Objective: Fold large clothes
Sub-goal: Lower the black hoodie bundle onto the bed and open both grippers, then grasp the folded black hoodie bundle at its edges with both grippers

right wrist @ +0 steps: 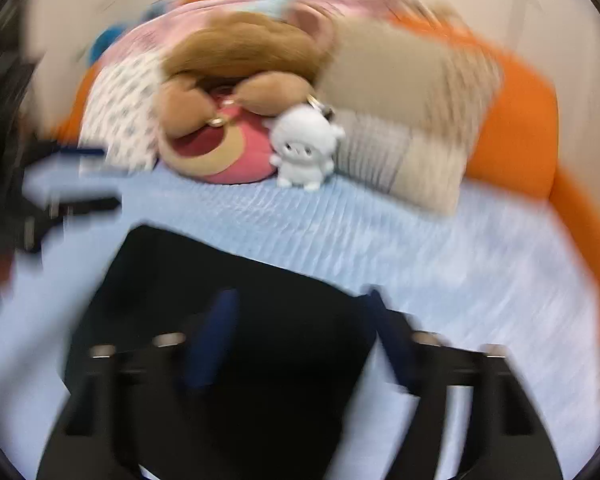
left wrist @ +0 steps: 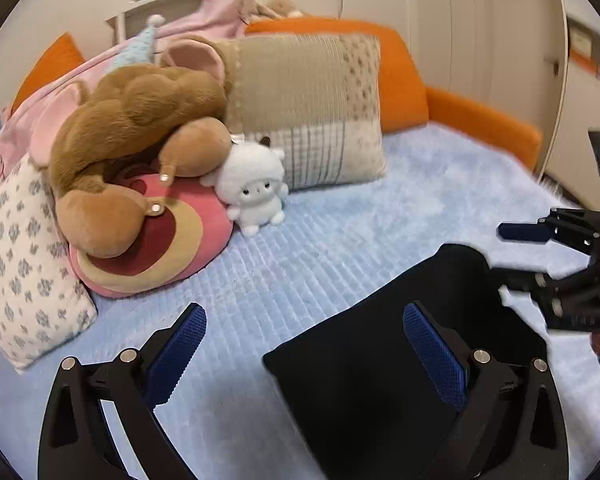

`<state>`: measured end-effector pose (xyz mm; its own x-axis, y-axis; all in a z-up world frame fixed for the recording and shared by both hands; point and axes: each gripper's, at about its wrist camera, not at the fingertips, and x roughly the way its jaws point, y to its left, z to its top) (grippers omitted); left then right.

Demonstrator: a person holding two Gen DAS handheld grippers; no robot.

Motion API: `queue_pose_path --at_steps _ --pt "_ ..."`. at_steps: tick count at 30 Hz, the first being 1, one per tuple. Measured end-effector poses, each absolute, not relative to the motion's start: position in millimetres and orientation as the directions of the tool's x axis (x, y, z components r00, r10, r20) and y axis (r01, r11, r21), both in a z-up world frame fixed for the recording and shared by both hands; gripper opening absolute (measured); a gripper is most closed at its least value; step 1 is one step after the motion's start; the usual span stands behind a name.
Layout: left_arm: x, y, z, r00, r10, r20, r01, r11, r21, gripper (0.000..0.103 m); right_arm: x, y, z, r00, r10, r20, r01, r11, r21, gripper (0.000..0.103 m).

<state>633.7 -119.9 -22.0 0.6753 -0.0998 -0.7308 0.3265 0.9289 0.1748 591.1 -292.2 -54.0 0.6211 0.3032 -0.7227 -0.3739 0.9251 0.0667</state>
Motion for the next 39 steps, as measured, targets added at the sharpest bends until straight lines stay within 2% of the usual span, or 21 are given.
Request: queue_pose_path --at_steps 3,5,7,10,13,17,18,20,21,24,27,29,31,32,39 --pt "657 -130 -64 0.580 -0.018 -0.815 0.326 0.921 0.212 0.100 613 -281 -82 0.593 0.235 -0.770 -0.300 0.952 0.060 0.042" --pt "674 -119 -100 0.469 -0.035 -0.883 0.291 0.950 0.116 0.100 621 -280 -104 0.551 0.233 -0.802 -0.285 0.955 0.082 0.041" --pt "683 -100 -125 0.417 -0.133 -0.899 0.230 0.973 -0.037 0.100 628 -279 -133 0.506 0.213 -0.836 -0.273 0.959 0.079 0.041" --pt "688 -77 -158 0.370 -0.283 -0.885 0.163 0.957 -0.238 0.100 634 -275 -165 0.471 0.209 -0.857 -0.272 0.959 0.085 0.043" --pt "685 -69 -173 0.402 -0.347 -0.847 0.151 0.938 -0.312 0.101 630 -279 -168 0.492 0.216 -0.843 -0.251 0.963 0.100 0.045" --pt "677 -62 -173 0.409 -0.383 -0.829 0.091 0.920 -0.380 0.101 626 -269 -158 0.531 0.155 -0.833 -0.264 0.965 0.012 0.050" --pt "672 -59 -166 0.405 -0.384 -0.830 0.076 0.918 -0.389 0.101 621 -272 -150 0.550 0.153 -0.821 -0.264 0.965 0.003 0.052" --pt "658 -52 -144 0.430 -0.334 -0.839 0.074 0.939 -0.336 0.101 605 -281 -130 0.603 0.162 -0.781 -0.267 0.964 -0.007 0.076" --pt "644 -50 -124 0.467 -0.275 -0.840 0.093 0.960 -0.262 0.101 590 -286 -116 0.641 0.189 -0.744 -0.293 0.956 -0.009 0.080" --pt "610 -51 -80 0.528 -0.237 -0.816 0.192 0.969 -0.157 0.101 555 -294 -91 0.675 0.264 -0.689 -0.374 0.927 -0.011 0.079" --pt "587 -64 -48 0.568 -0.318 -0.759 0.290 0.941 -0.177 0.101 525 -307 -79 0.682 0.309 -0.663 -0.381 0.924 0.039 0.074" --pt "580 -79 -31 0.574 -0.439 -0.691 0.366 0.893 -0.263 0.101 513 -322 -83 0.668 0.367 -0.647 -0.339 0.924 0.174 0.044" --pt "588 -98 -32 0.549 -0.492 -0.676 0.384 0.867 -0.318 0.101 509 -327 -97 0.644 0.408 -0.648 -0.310 0.913 0.267 0.023" --pt "596 -106 -38 0.530 -0.494 -0.689 0.378 0.865 -0.329 0.101 508 -325 -105 0.633 0.410 -0.657 -0.304 0.912 0.276 0.020" --pt "635 -104 -116 0.421 -0.399 -0.814 0.223 0.916 -0.334 0.099 505 -310 -148 0.598 0.409 -0.689 -0.304 0.911 0.277 0.020"
